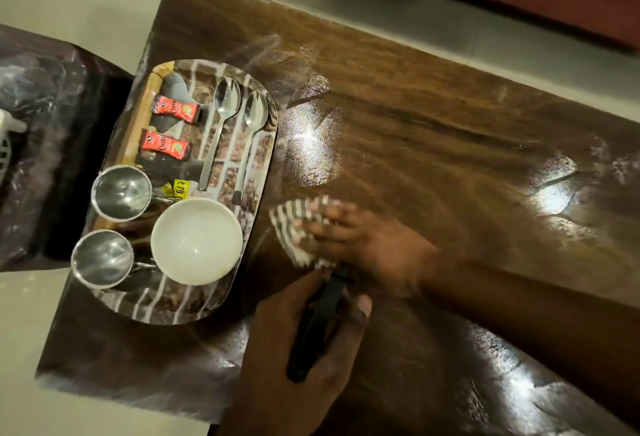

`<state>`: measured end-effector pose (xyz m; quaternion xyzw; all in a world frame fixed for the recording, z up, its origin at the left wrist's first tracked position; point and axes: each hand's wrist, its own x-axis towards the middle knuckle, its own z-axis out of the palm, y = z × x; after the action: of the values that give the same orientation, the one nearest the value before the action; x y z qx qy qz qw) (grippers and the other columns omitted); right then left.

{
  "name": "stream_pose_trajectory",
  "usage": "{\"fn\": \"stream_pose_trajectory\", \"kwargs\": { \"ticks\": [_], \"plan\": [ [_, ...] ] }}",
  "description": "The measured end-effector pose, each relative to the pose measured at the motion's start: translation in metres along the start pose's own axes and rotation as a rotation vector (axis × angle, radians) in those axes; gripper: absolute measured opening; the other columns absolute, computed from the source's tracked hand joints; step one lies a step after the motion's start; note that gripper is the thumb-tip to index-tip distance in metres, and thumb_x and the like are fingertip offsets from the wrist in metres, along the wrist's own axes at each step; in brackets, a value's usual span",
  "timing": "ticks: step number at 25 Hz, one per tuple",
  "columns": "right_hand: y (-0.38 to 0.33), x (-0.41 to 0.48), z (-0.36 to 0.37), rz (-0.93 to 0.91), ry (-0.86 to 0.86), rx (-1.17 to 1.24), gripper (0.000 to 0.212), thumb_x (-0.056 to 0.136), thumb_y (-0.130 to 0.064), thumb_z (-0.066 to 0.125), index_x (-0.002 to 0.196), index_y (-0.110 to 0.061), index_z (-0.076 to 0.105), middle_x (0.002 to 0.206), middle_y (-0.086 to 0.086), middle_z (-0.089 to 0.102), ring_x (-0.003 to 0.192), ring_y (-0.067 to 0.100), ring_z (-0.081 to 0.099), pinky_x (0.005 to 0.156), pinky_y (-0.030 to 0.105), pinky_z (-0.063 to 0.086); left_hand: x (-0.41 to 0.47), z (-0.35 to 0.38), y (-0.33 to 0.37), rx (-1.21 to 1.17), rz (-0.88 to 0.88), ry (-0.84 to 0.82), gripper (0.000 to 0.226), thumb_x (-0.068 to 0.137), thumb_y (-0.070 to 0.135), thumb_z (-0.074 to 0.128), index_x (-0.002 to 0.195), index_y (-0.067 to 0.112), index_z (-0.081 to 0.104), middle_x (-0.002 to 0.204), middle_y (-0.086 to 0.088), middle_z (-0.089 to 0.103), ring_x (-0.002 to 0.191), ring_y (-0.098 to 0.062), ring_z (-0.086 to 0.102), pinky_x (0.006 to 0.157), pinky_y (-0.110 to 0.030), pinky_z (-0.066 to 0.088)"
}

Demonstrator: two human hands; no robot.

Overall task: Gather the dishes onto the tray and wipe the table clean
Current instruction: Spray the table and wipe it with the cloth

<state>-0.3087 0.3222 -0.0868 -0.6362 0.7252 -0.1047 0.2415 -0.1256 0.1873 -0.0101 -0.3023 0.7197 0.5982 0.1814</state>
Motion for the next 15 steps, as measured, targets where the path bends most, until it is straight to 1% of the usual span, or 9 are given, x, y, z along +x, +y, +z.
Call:
{"fn": "stream_pose_trajectory", "kwargs": {
  "ticks": [1,2,4,5,7,9,11,13,15],
  "plan": [
    [-0.012,-0.016,0.008,-0.125,-0.067,-0.038,0.057,0.1,-0.029,0.058,0.156,-0.018,0.052,0.171,0.001,0.038,0.165,0.027,0.016,0.131,0.048,0.022,0.002,0.001,0.022,-0.068,-0.002,0.068,0.039,0.073,0.074,0.077,0.091,0.039,0.082,0.083,0.009,0.079,0.078,-0.006,0.075,0.077,-0.023,0.06],
    [-0.015,-0.027,0.012,-0.214,-0.118,-0.077,0.056,0.099,-0.03,0.059,0.153,-0.019,0.054,0.169,0.0,0.041,0.165,0.027,0.017,0.131,0.048,0.024,-0.007,-0.002,0.031,-0.087,0.105,0.112,0.028,0.084,0.058,0.077,0.093,0.032,0.08,0.081,0.011,0.078,0.075,-0.003,0.075,0.07,-0.02,0.057],
    [0.004,-0.037,0.0,-0.226,-0.129,-0.154,0.068,0.091,-0.031,0.056,0.158,-0.023,0.045,0.171,0.0,0.037,0.163,0.027,0.022,0.13,0.047,0.027,-0.018,-0.009,0.034,-0.087,0.211,0.114,0.021,0.09,0.044,0.076,0.079,0.027,0.072,0.061,0.01,0.066,0.056,0.0,0.063,0.059,-0.018,0.046],
    [0.02,-0.036,-0.009,-0.105,-0.082,-0.156,0.076,0.087,-0.03,0.052,0.162,-0.024,0.039,0.172,0.0,0.034,0.162,0.029,0.025,0.129,0.046,0.029,-0.017,-0.006,0.027,-0.106,0.198,0.095,0.028,0.091,0.043,0.076,0.073,0.024,0.065,0.055,0.008,0.057,0.051,-0.002,0.056,0.056,-0.021,0.042],
    [0.049,-0.029,-0.027,0.271,0.072,-0.107,0.085,0.082,-0.026,0.042,0.166,-0.024,0.034,0.173,0.005,0.032,0.161,0.031,0.027,0.129,0.046,0.029,-0.025,-0.007,0.018,-0.093,0.177,0.078,0.035,0.092,0.044,0.075,0.069,0.023,0.06,0.052,0.006,0.052,0.048,-0.005,0.053,0.055,-0.027,0.041],
    [0.053,-0.012,-0.039,0.624,0.251,0.047,0.083,0.083,-0.024,0.038,0.167,-0.023,0.033,0.174,0.008,0.03,0.163,0.032,0.022,0.131,0.048,0.024,-0.037,-0.008,0.008,-0.108,0.17,0.054,0.032,0.092,0.045,0.076,0.071,0.025,0.062,0.053,0.009,0.055,0.049,-0.005,0.055,0.059,-0.028,0.042],
    [0.034,0.013,-0.036,0.869,0.401,0.189,0.077,0.09,-0.025,0.043,0.167,-0.025,0.033,0.175,0.006,0.027,0.164,0.031,0.017,0.133,0.045,0.018,-0.051,-0.013,-0.002,-0.106,0.186,0.041,0.029,0.092,0.041,0.077,0.073,0.025,0.062,0.054,0.01,0.056,0.048,-0.003,0.054,0.06,-0.024,0.041],
    [-0.003,0.028,-0.021,0.856,0.387,0.206,0.074,0.095,-0.021,0.048,0.167,-0.025,0.031,0.176,0.004,0.026,0.164,0.032,0.015,0.133,0.048,0.019,-0.063,-0.015,-0.017,-0.055,0.16,0.045,0.027,0.09,0.047,0.076,0.076,0.027,0.065,0.056,0.009,0.058,0.051,-0.003,0.057,0.062,-0.025,0.043],
    [-0.05,0.024,0.009,0.6,0.259,0.116,0.076,0.093,-0.02,0.046,0.167,-0.025,0.03,0.176,0.002,0.026,0.164,0.032,0.016,0.132,0.052,0.021,-0.074,-0.018,-0.026,-0.061,0.134,0.095,0.025,0.083,0.059,0.073,0.08,0.034,0.072,0.063,0.012,0.066,0.061,-0.002,0.064,0.067,-0.027,0.048]
  ]
}}
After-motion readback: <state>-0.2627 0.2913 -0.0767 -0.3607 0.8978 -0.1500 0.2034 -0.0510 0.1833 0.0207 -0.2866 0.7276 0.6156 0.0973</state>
